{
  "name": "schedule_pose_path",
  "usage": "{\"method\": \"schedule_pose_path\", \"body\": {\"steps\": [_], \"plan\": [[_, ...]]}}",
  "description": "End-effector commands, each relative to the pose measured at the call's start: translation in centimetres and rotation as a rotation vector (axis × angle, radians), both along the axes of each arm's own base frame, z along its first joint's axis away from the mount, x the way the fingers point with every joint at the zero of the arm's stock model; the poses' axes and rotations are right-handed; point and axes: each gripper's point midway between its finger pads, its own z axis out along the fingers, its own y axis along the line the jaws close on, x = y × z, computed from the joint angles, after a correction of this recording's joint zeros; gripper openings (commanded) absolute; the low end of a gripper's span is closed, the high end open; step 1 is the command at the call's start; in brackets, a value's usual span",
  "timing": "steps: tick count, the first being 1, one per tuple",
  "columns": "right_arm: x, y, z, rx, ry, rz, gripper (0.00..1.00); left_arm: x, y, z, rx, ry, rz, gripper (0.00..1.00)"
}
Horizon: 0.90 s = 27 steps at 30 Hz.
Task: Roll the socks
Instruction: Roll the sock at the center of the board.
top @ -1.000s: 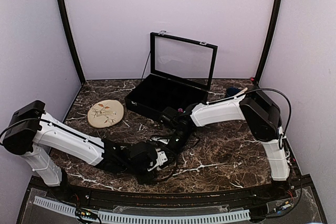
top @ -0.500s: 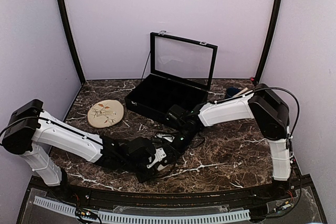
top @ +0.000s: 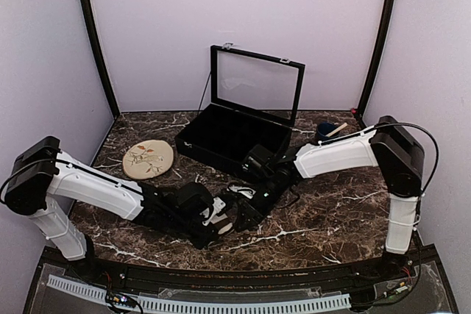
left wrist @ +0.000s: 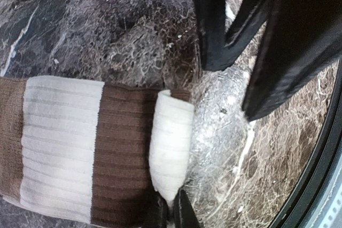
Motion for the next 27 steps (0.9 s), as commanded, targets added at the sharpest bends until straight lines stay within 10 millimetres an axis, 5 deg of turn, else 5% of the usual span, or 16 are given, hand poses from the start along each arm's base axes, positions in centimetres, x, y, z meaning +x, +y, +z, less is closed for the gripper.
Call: {"method": "schedule_pose_path", "body": {"steps": [1, 14, 21, 27], "plan": [[1.3, -0.1, 1.6, 0.054, -0.066, -0.045, 0.31, -1.8, 2.0, -2.1, 0.053, 0.136, 0.038, 0.0], [3.2, -2.0, 1.7, 0.069, -0.21, -0.161, 0.3, -2.7, 0.3, -0.1, -0.144, 0.335, 0.053, 0.0], [4.1, -3.0, 3.9, 0.114, -0.366, -0.192, 0.29, -2.7, 0.0, 0.7, -0.228, 0.429, 0.056, 0.0], [2.6, -2.7, 3.9, 0.104, -0.473, -0.11, 0.27, -3.0, 0.6, 0.5, -0.284, 0.543, 0.068, 0.0]]}}
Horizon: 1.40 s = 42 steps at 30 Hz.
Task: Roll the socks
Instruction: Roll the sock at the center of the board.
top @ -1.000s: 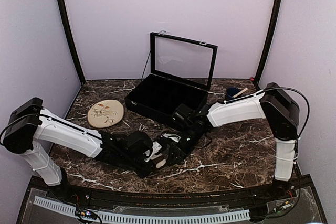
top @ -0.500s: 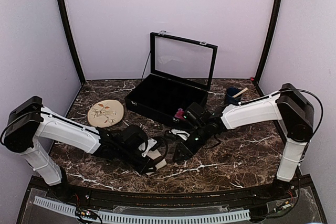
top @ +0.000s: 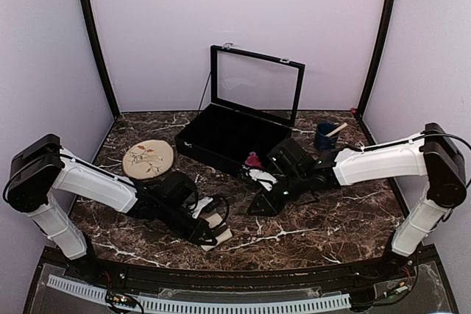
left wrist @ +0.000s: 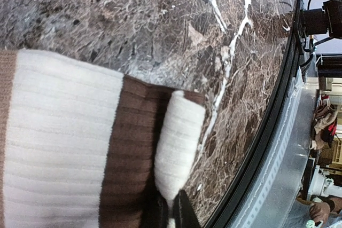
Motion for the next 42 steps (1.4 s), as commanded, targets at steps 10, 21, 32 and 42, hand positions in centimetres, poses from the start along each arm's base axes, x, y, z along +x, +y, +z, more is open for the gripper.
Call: {"method": "schedule_pose_path", "body": {"steps": [10, 21, 32, 42], "plan": [[-5.1, 4.3, -0.9, -0.097, -0.373, 0.216, 0.23, -1.5, 0.7, 0.4, -0.136, 0.274, -0.021, 0.0], [-6.8, 7.2, -3.1, -0.197, -0.591, 0.331, 0.26, -1.4, 1.6, 0.2, -0.2, 0.394, -0.051, 0.0], [-6.6, 8.3, -3.0, -0.231, -0.687, 0.357, 0.32, -1.3, 1.5, 0.3, -0.192, 0.429, -0.099, 0.0], [-7.9, 8.7, -4.6, -0.248, -0.64, 0.453, 0.35, -1.1, 1.3, 0.4, -0.191, 0.449, -0.112, 0.0]]}}
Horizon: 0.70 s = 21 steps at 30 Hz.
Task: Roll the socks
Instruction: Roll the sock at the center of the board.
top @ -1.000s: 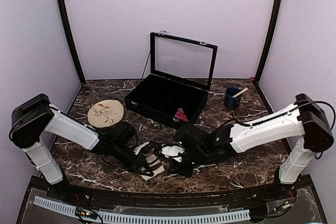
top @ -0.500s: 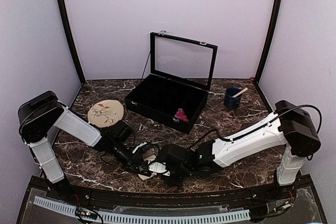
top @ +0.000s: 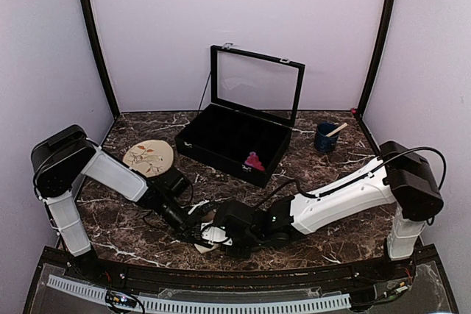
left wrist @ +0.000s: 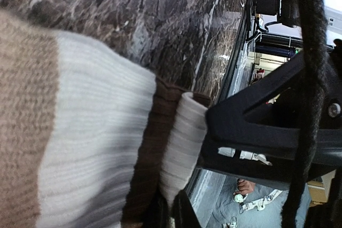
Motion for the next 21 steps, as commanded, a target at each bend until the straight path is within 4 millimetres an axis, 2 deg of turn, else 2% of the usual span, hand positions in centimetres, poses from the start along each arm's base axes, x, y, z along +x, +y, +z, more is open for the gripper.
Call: {"method": "schedule_pose_path", "body": {"steps": [1, 7, 8, 9, 17, 21], "plan": [[-1.2, 0.7, -0.5, -0.011, 0.025, 0.056, 0.35, 0.0, 0.0, 0.4, -0.012, 0.023, -0.021, 0.0], [-1.5, 0.5, -1.8, -0.043, 0.036, 0.079, 0.35, 0.4, -0.1, 0.8, -0.024, 0.034, -0.025, 0.0], [-1.4, 1.4, -1.1, -0.021, 0.033, 0.079, 0.34, 0.3, -0.1, 0.8, -0.023, 0.035, -0.028, 0.0], [-1.3, 1.4, -1.2, -0.023, 0.035, 0.079, 0.33, 0.4, -0.1, 0.8, -0.024, 0.036, -0.028, 0.0], [-0.7, 1.0, -2.6, -0.051, 0.079, 0.067, 0.25, 0.5, 0.0, 0.8, -0.022, 0.048, -0.03, 0.0], [-0.4, 0.6, -3.2, -0.071, 0.113, 0.055, 0.12, 0.6, 0.1, 0.7, -0.022, 0.05, -0.029, 0.0]]}}
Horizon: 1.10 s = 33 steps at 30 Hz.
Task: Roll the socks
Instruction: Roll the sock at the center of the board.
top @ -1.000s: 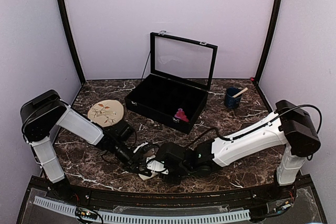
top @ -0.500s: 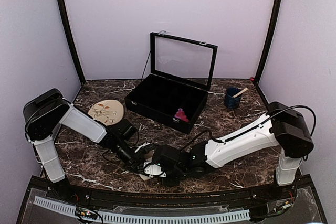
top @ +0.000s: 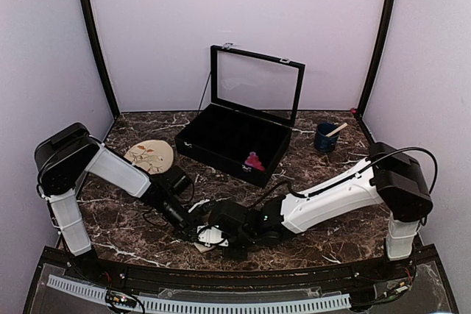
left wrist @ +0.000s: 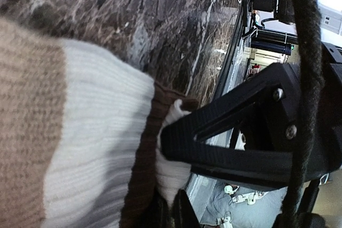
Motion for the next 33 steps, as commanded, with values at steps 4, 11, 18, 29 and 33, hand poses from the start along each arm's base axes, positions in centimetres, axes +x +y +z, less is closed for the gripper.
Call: {"method": "schedule_pose_path", "body": {"steps": [4, 11, 18, 29, 33], "plan": [[-0.3, -0.8, -1.9, -0.059, 0.105, -0.004, 0.0, 0.7, 0.3, 0.2, -0.002, -0.002, 0.006, 0.04], [-0.9, -1.5, -2.0, -0.083, 0.196, -0.022, 0.0, 3.5, 1.4, 0.4, 0.075, -0.113, 0.122, 0.34], [-1.3, -1.7, -1.6, -0.095, 0.299, -0.039, 0.0, 6.3, 2.2, 2.3, 0.098, -0.276, 0.277, 0.42], [-1.7, -0.7, -0.4, -0.141, 0.492, -0.058, 0.0, 8.7, 7.5, 3.9, 0.208, -0.546, 0.598, 0.44], [-1.3, -0.2, 0.0, -0.155, 0.585, -0.081, 0.0, 8.7, 10.0, 4.6, 0.241, -0.639, 0.721, 0.43]]}}
